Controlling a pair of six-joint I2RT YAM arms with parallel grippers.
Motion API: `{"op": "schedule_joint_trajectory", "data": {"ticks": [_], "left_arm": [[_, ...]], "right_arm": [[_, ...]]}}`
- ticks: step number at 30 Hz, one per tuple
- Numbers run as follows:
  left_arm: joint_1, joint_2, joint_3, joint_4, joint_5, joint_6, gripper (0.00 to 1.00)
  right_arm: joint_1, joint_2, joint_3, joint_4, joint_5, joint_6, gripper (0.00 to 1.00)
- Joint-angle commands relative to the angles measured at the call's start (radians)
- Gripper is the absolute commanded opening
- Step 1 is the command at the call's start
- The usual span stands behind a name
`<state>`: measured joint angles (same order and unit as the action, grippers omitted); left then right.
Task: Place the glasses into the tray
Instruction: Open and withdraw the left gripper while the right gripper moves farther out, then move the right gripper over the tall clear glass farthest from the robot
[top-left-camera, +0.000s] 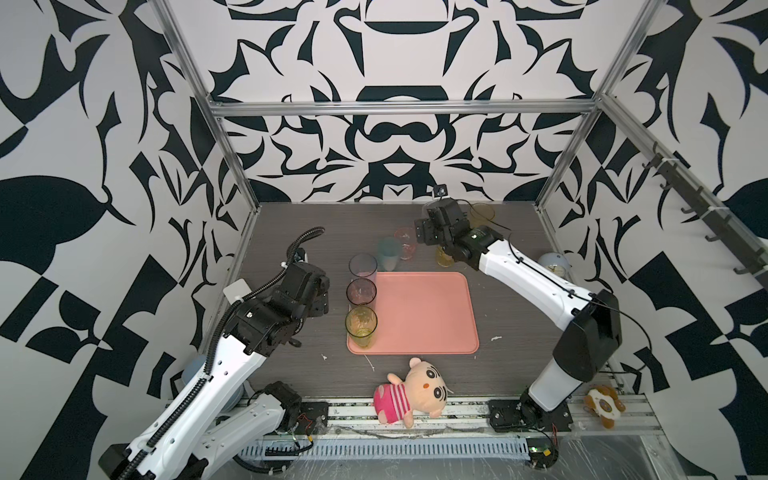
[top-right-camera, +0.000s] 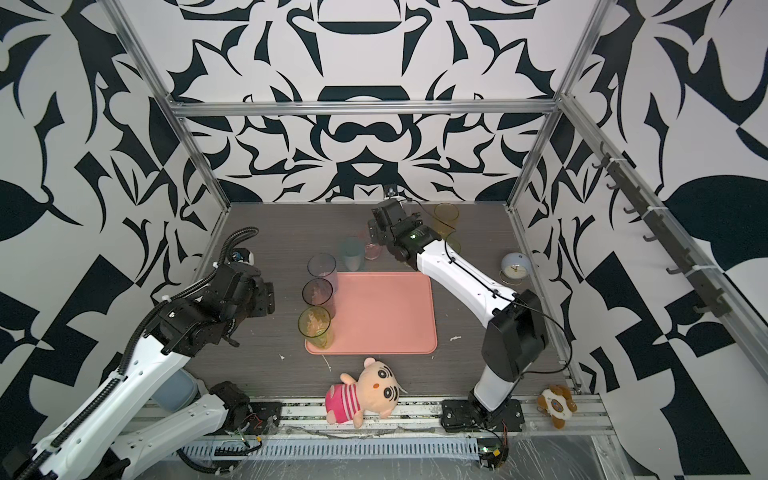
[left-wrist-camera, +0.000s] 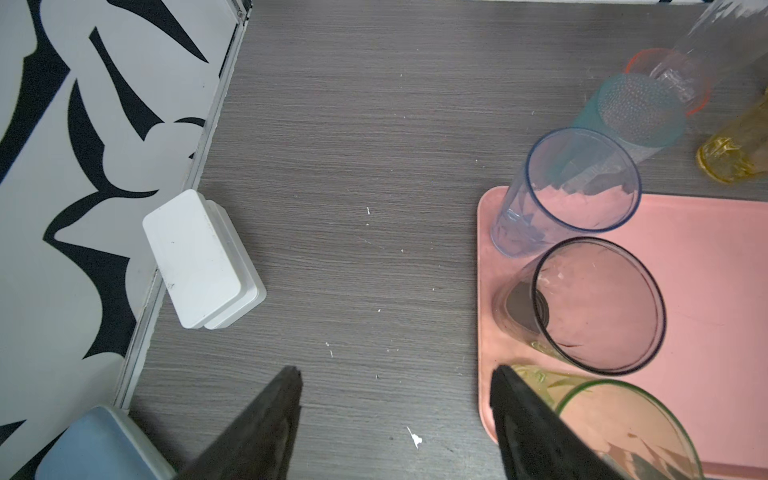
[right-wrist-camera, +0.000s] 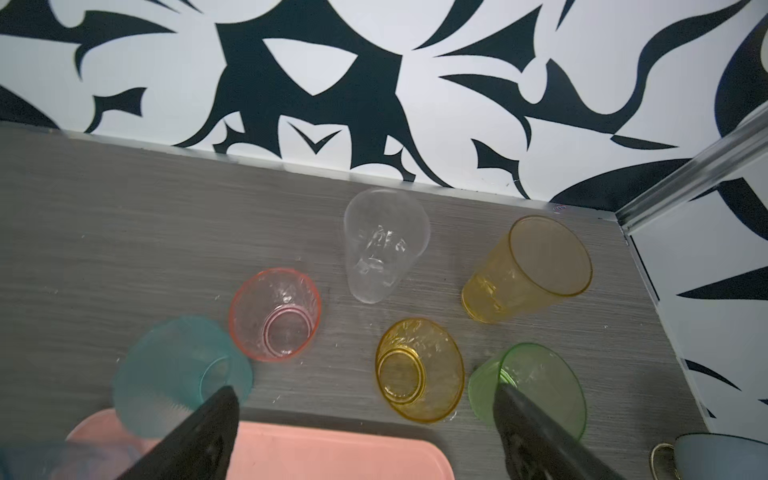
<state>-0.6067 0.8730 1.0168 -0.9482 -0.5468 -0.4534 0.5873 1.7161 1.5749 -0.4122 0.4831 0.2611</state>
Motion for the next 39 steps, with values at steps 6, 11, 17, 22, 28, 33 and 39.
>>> {"op": "schedule_joint_trajectory", "data": {"ticks": [6,11,17,22,28,33,39], "left_arm": [[0.004,-0.030,-0.028,0.020,-0.027,0.030,0.79],[0.004,-0.061,-0.041,0.038,-0.027,0.042,0.79],[0.004,-0.072,-0.050,0.046,-0.029,0.046,0.80],[0.004,-0.062,-0.043,0.043,-0.042,0.058,0.80],[0.004,-0.074,-0.048,0.051,-0.047,0.065,0.80],[0.004,-0.074,-0.045,0.048,-0.066,0.067,0.80],[0.004,-0.076,-0.045,0.048,-0.063,0.068,0.79]], "right_arm": [[-0.124,0.164,0.214,-0.087,-0.057,0.020,0.98],[-0.188,0.303,0.399,-0.173,-0.092,0.026,0.98],[-0.219,0.424,0.582,-0.244,-0.124,0.027,0.98],[-0.228,0.488,0.671,-0.278,-0.145,0.031,0.96],[-0.242,0.550,0.717,-0.286,-0.185,0.035,0.92],[-0.245,0.590,0.746,-0.309,-0.175,0.029,0.89],[-0.250,0.614,0.755,-0.306,-0.199,0.026,0.76]]}}
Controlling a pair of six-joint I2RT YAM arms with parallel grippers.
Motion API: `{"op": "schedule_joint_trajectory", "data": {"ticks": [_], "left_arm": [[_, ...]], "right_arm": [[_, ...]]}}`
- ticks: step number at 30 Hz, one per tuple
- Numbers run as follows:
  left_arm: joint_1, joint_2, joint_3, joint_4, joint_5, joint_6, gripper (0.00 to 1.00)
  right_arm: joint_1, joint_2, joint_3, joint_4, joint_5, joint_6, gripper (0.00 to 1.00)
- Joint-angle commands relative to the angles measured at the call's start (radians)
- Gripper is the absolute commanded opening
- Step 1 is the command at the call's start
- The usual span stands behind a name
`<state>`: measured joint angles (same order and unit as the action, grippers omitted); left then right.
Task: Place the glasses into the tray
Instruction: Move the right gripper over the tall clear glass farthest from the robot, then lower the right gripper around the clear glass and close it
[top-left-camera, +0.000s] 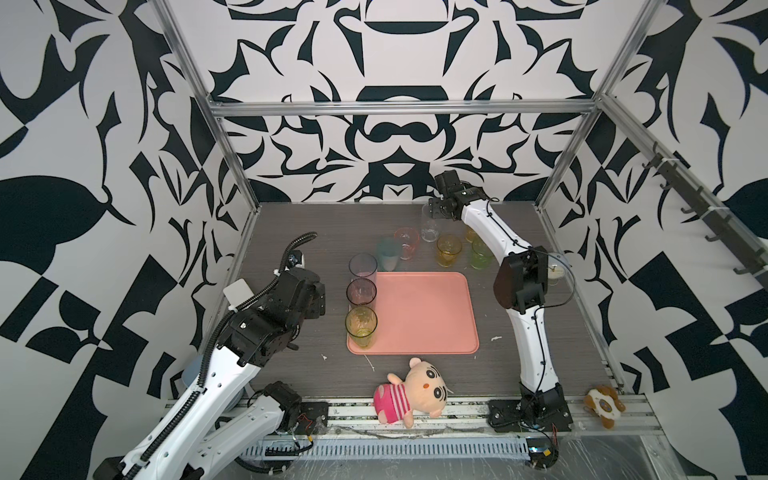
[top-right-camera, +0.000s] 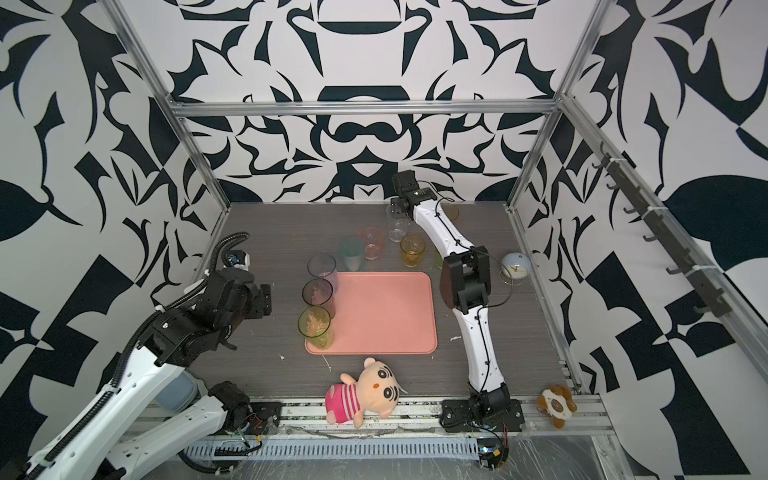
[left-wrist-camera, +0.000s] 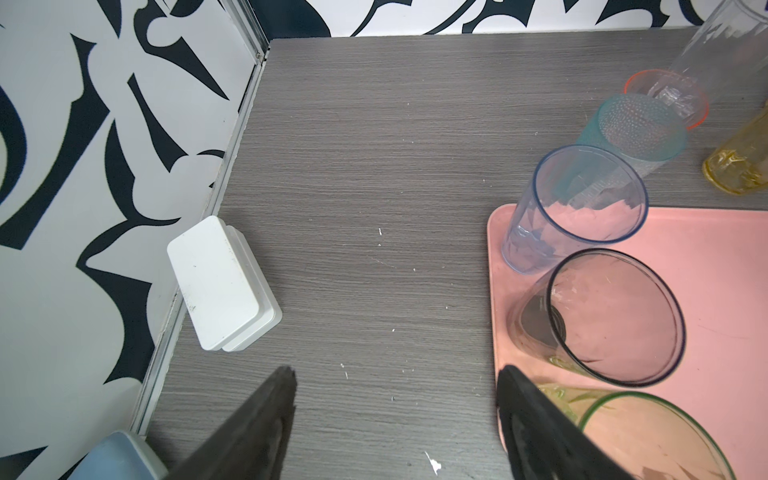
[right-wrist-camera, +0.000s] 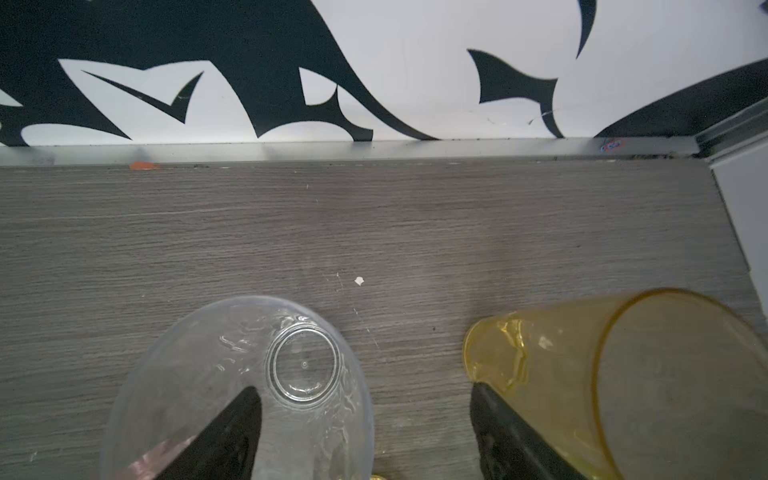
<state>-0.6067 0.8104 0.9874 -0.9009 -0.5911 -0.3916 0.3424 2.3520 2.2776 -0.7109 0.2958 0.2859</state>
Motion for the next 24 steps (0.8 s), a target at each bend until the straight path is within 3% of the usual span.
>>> {"op": "schedule_joint_trajectory", "data": {"ticks": [1,8,14,24], "left_arm": [[0.004,-0.014,-0.015,-0.002,-0.018,0.005,0.79],[0.004,-0.034,-0.018,0.003,-0.016,0.005,0.79],[0.004,-0.034,-0.017,0.003,-0.004,0.006,0.79],[0.004,-0.039,-0.017,0.004,0.004,0.007,0.79]], "right_arm": [[-0.008,-0.018,0.054,-0.006,-0.017,0.002,0.74],[-0.018,0.001,0.066,-0.005,-0.048,0.005,0.54],[-0.029,0.007,0.068,-0.004,-0.079,0.013,0.31],[-0.043,0.017,0.071,-0.002,-0.132,0.029,0.17]]}}
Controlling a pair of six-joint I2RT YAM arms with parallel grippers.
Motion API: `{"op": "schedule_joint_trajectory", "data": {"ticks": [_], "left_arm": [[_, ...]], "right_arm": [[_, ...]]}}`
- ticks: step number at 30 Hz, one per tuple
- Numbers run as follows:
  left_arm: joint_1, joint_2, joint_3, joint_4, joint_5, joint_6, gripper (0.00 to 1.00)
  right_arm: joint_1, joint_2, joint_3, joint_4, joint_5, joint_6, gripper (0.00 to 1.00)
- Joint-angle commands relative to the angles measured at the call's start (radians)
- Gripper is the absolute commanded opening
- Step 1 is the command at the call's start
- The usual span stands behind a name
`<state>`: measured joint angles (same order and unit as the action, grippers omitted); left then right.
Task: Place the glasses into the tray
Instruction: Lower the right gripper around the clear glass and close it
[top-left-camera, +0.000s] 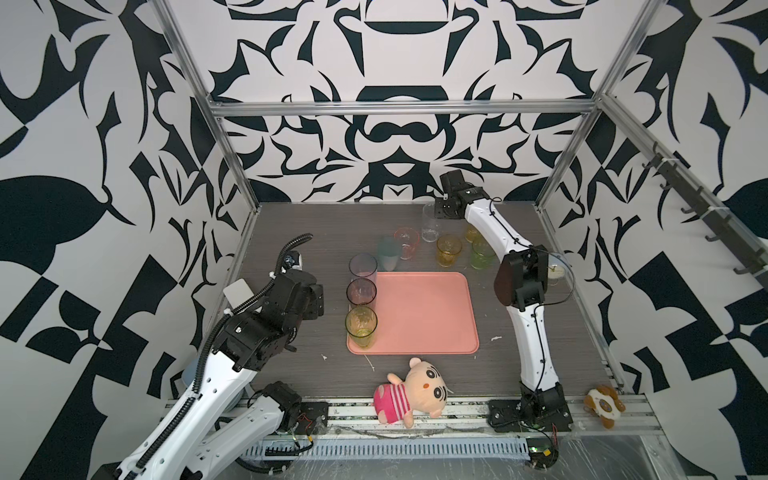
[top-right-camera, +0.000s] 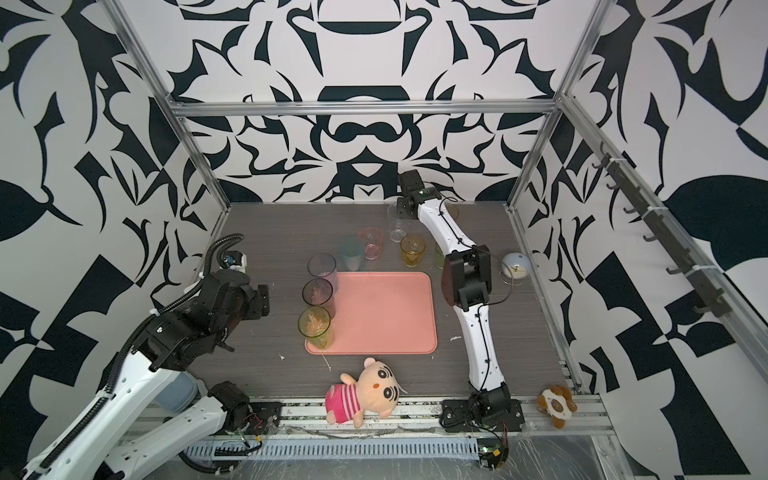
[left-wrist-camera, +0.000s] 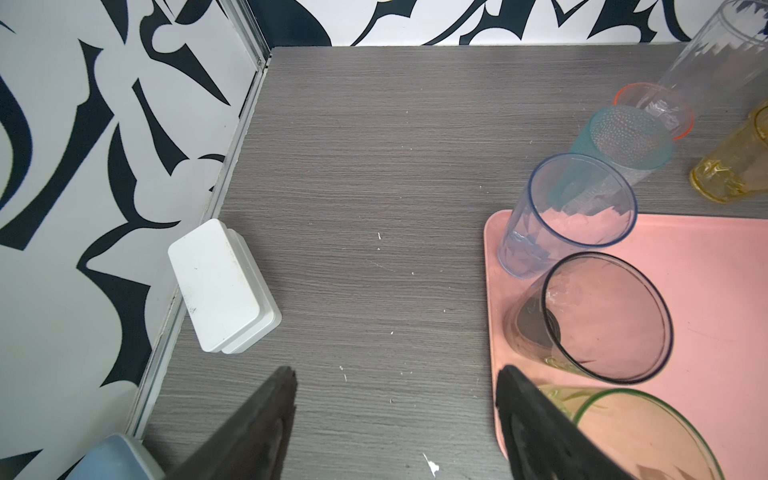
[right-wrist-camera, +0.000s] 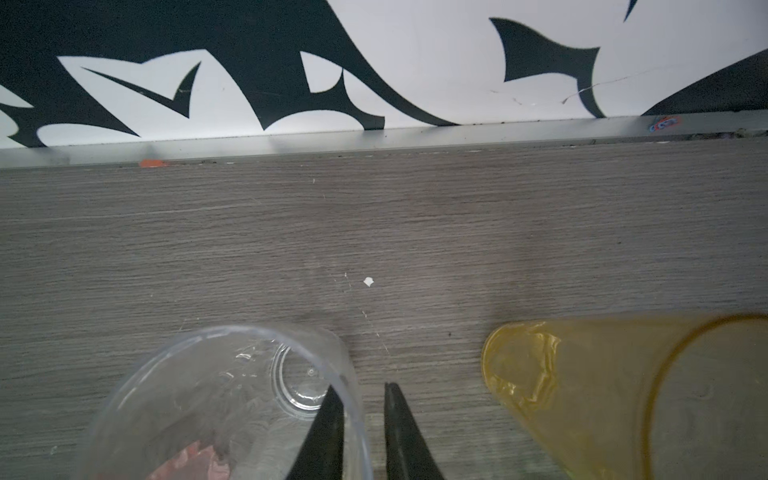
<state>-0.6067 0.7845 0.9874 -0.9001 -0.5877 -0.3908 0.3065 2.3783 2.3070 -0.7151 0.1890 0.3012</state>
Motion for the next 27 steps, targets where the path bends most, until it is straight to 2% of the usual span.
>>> {"op": "schedule_joint_trajectory", "data": {"ticks": [1,11,17,20,27], "left_arm": [[0.004,-0.014,-0.017,0.004,0.003,0.006,0.79],[0.004,-0.013,-0.018,0.006,0.017,0.008,0.79],[0.004,-0.014,-0.018,0.007,0.026,0.009,0.79],[0.004,-0.013,-0.018,0.009,0.027,0.009,0.79],[0.004,-0.014,-0.018,0.008,0.028,0.009,0.79]], "right_arm": [[-0.009,-0.007,0.041,0.002,-0.028,0.015,0.15],[-0.018,-0.002,0.045,0.002,-0.055,0.026,0.14],[-0.020,0.002,0.045,0.000,-0.062,0.032,0.21],[-0.019,0.009,0.047,0.000,-0.072,0.037,0.21],[-0.019,0.011,0.051,0.000,-0.081,0.042,0.16]]}}
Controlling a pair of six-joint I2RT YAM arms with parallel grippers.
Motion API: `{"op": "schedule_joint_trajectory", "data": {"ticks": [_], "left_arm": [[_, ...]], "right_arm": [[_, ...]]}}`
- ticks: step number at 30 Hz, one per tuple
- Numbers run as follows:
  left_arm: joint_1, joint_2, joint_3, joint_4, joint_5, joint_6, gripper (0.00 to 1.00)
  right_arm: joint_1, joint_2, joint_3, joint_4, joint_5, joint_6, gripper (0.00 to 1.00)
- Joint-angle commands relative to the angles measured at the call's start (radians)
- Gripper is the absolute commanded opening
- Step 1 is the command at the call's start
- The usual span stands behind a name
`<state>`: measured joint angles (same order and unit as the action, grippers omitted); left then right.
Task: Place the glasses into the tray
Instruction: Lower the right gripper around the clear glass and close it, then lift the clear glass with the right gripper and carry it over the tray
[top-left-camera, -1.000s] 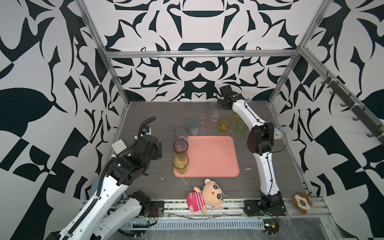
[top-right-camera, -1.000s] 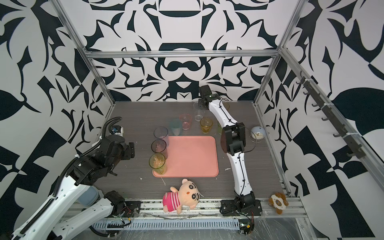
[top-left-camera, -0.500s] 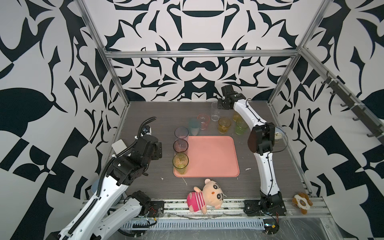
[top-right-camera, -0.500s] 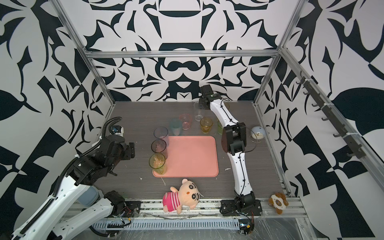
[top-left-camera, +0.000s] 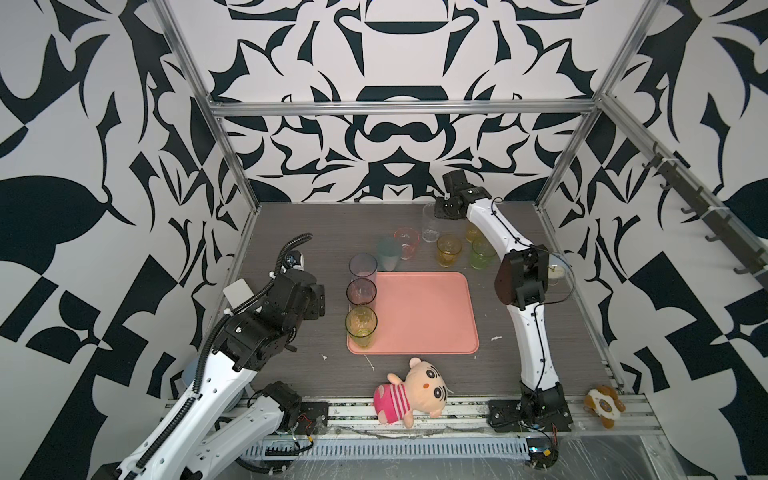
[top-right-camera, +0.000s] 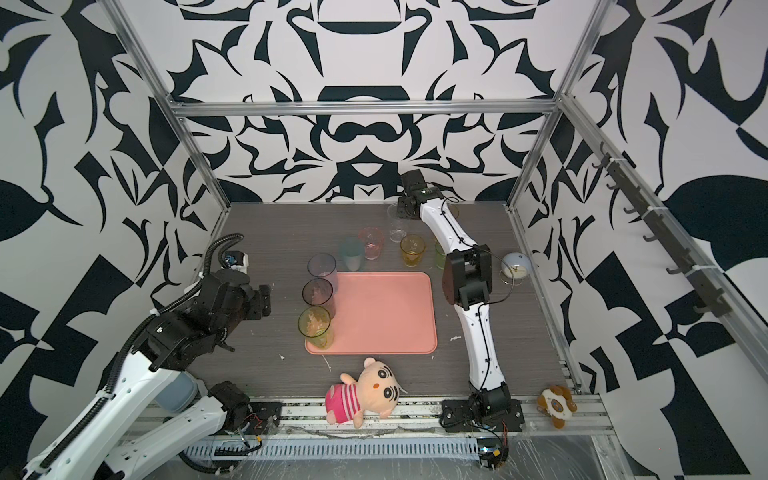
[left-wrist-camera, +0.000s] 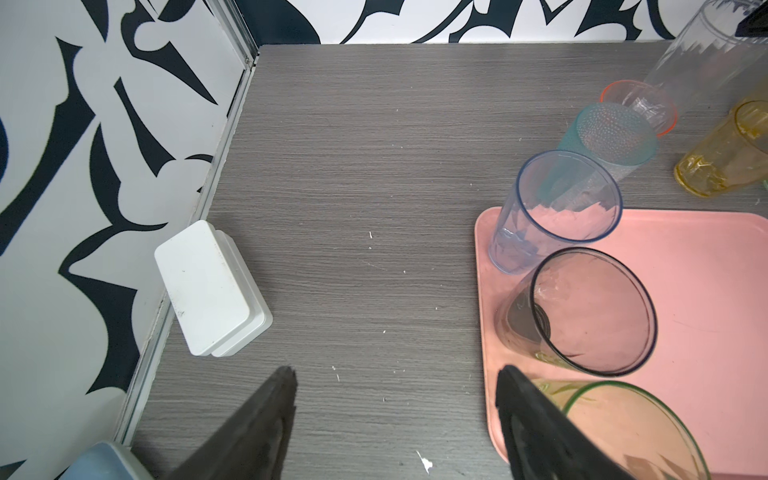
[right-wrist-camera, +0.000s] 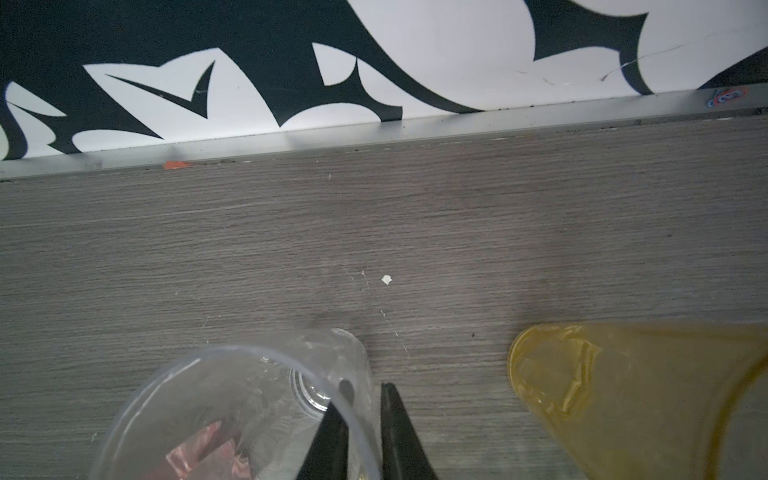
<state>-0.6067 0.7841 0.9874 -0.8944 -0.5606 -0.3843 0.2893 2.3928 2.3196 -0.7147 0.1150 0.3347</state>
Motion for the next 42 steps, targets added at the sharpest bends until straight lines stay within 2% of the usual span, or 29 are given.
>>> {"op": "schedule_joint_trajectory", "data": {"ticks": [1,13,19,26,35,42], "left_arm": [[0.004,-0.014,-0.019,0.003,0.001,0.004,0.79],[0.004,-0.011,-0.018,0.002,0.003,0.002,0.79],[0.004,-0.014,-0.019,0.002,0.005,0.002,0.79],[0.004,0.000,-0.018,0.003,0.008,0.002,0.79],[0.004,-0.012,-0.020,0.003,0.004,0.003,0.79],[0.004,-0.011,-0.018,0.002,0.006,0.002,0.79]], "right_arm": [[-0.002,-0.006,0.039,0.000,-0.006,0.007,0.15],[-0.002,-0.036,0.085,-0.050,-0.020,-0.016,0.00],[-0.002,-0.071,0.138,-0.122,-0.019,-0.052,0.00],[-0.002,-0.102,0.288,-0.312,-0.049,-0.050,0.00],[0.012,-0.239,0.230,-0.423,-0.075,-0.038,0.00],[0.069,-0.326,0.152,-0.483,-0.069,-0.037,0.00]]}}
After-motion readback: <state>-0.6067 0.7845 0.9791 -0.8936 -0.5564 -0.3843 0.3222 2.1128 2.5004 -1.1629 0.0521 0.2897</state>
